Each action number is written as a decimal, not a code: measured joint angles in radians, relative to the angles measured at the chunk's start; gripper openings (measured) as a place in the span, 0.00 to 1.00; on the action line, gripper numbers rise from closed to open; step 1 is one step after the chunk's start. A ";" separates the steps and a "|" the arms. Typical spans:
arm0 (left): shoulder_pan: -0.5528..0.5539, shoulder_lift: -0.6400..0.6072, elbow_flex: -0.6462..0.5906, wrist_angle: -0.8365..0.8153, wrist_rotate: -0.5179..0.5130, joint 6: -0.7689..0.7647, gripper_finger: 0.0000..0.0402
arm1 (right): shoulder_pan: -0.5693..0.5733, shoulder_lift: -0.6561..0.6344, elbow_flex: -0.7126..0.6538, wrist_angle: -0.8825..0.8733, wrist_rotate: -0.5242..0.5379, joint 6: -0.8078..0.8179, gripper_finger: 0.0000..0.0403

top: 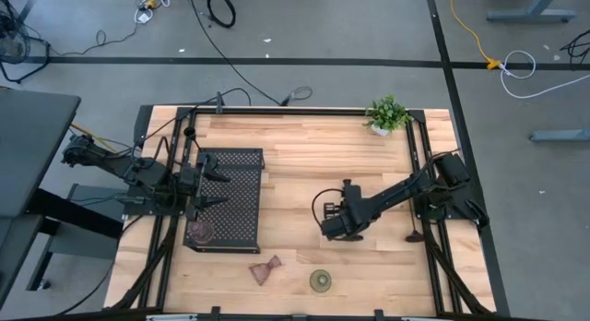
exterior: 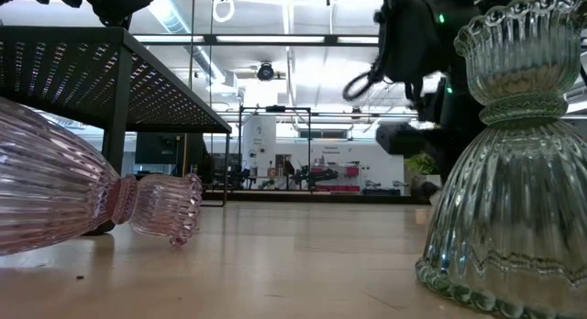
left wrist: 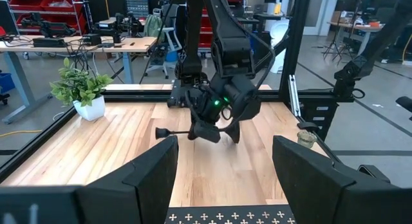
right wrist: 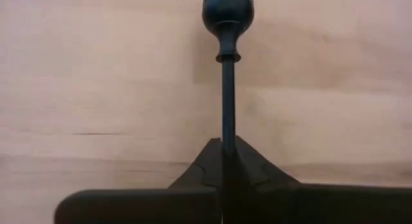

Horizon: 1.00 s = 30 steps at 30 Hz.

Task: Pick & Place candle stick holders
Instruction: Put the left black candle holder on the shelf aligned with the other black candle holder

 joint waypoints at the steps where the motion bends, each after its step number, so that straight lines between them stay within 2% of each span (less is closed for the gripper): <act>1: 0.000 0.000 0.000 0.000 0.000 0.000 0.63 | 0.000 -0.006 0.007 -0.001 0.016 -0.015 0.01; 8: 0.000 0.000 0.000 0.001 0.000 -0.001 0.63 | 0.002 -0.115 0.031 0.001 0.183 -0.114 0.00; 12: 0.000 0.000 0.000 0.001 0.000 -0.001 0.63 | 0.008 -0.210 0.031 0.079 0.308 -0.247 0.00; 16: 0.000 0.000 0.000 0.004 0.000 -0.001 0.63 | 0.020 -0.301 0.031 0.288 0.420 -0.505 0.00; 20: 0.000 0.000 0.000 0.009 0.000 -0.008 0.63 | 0.040 -0.356 0.031 0.643 0.485 -0.901 0.00; 22: 0.000 0.000 0.000 0.013 0.000 -0.008 0.63 | 0.050 -0.363 0.031 0.859 0.480 -1.126 0.00; 26: 0.000 0.000 0.000 0.020 0.000 -0.029 0.63 | 0.064 -0.352 0.032 1.244 0.386 -1.524 0.00; 30: 0.000 0.000 0.000 0.025 0.000 -0.057 0.63 | 0.063 -0.320 0.032 1.450 0.266 -1.745 0.00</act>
